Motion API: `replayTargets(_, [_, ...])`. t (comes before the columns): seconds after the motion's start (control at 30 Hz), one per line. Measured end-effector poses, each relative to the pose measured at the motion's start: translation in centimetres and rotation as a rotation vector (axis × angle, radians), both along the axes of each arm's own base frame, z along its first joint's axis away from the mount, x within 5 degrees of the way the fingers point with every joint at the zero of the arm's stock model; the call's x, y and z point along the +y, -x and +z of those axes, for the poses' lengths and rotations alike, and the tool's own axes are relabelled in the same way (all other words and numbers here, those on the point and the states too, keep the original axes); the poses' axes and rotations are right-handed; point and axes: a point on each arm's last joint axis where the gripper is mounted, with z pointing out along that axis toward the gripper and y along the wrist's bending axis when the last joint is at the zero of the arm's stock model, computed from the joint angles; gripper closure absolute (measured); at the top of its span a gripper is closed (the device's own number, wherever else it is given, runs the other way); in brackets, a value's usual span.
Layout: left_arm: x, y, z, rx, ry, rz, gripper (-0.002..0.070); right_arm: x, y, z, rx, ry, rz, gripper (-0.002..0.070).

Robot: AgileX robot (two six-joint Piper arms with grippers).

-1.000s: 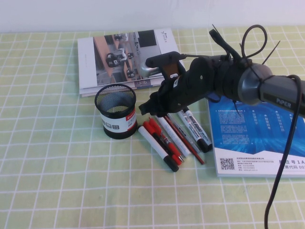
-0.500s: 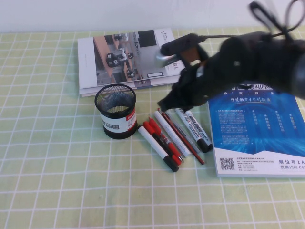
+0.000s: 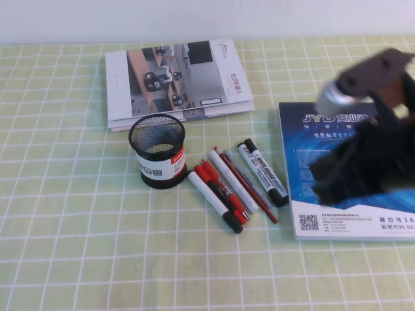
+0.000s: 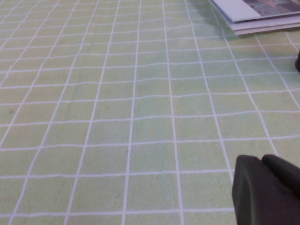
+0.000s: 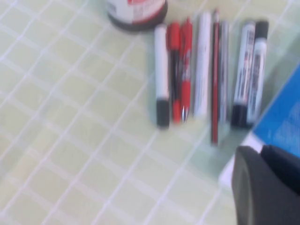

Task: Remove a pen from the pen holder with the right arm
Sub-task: 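Take a marker out of the pen holder and lay it on the table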

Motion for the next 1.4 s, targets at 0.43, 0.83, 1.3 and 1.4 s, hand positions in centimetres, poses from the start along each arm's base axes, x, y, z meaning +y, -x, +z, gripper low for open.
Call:
replayTargets(0.43, [0.0, 0.0, 0.0, 0.000, 0.000, 0.000, 0.0680, -2.8, 4.5, -0.4, 0.152, 0.106, 0.032, 0.0688])
replayTargets(0.83, [0.0, 0.0, 0.0, 0.000, 0.000, 0.000, 0.0680, -6.7, 4.0, -2.2, 0.006, -0.066, -0.192, 0.0689])
replayTargets(1.3, [0.0, 0.0, 0.0, 0.000, 0.000, 0.000, 0.0680, -13.7, 12.2, -13.1, -0.347, -0.194, -0.568, 0.0689])
replayTargets(1.4, [0.0, 0.0, 0.0, 0.000, 0.000, 0.000, 0.0680, -14.0, 13.4, -14.1, -0.440, -0.216, -0.588, 0.0689])
